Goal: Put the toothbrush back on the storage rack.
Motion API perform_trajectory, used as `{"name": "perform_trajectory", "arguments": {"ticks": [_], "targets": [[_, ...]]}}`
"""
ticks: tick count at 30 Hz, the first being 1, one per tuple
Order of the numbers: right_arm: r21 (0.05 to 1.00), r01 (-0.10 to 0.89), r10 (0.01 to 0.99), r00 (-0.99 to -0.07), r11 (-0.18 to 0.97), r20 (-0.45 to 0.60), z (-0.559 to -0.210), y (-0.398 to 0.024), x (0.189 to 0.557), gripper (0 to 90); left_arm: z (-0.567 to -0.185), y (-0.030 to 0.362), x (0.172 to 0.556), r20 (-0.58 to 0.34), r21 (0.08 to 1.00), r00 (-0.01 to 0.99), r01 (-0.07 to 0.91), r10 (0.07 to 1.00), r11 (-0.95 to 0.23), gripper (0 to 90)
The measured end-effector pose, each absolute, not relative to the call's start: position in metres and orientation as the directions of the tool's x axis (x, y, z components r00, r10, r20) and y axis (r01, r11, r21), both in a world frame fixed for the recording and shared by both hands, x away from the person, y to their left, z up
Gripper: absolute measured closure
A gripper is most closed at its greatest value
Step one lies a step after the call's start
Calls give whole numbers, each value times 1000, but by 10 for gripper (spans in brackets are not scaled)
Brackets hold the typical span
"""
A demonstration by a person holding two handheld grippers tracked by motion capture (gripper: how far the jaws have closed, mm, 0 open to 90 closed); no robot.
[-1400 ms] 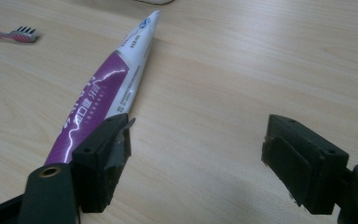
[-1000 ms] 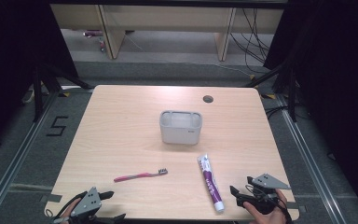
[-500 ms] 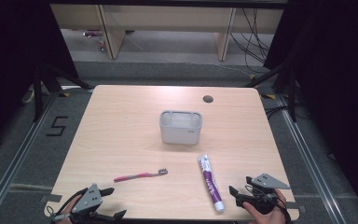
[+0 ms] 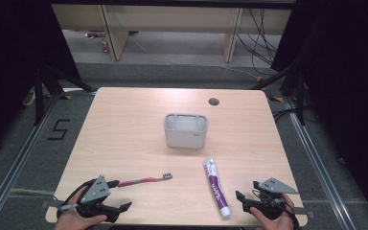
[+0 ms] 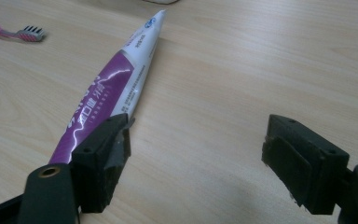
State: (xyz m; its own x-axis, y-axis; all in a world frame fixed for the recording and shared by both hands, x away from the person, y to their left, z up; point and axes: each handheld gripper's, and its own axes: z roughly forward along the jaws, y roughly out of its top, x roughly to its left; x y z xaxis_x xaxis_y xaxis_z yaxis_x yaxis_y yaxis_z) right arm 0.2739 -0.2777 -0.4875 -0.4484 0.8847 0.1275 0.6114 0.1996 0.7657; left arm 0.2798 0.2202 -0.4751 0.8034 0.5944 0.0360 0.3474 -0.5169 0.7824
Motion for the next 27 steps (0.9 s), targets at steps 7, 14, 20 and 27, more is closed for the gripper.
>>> {"name": "perform_trajectory", "arguments": {"ticks": [7,14,20,27], "targets": [[771,604,888,-446,204,115,-488,-278,275,238,-478,213,297,59,746,807,356,588,-563,194],[770,583,871,-485,259,74,-488,-279,275,245,-475,204,310,145,680,843,296,518,-671,237],[762,604,877,-469,236,100,-488,-279,274,244,-470,196,324,140,633,868,292,476,-718,288],[769,583,869,-489,262,75,-488,-280,275,245,-466,179,342,143,554,893,285,427,-782,375]]}}
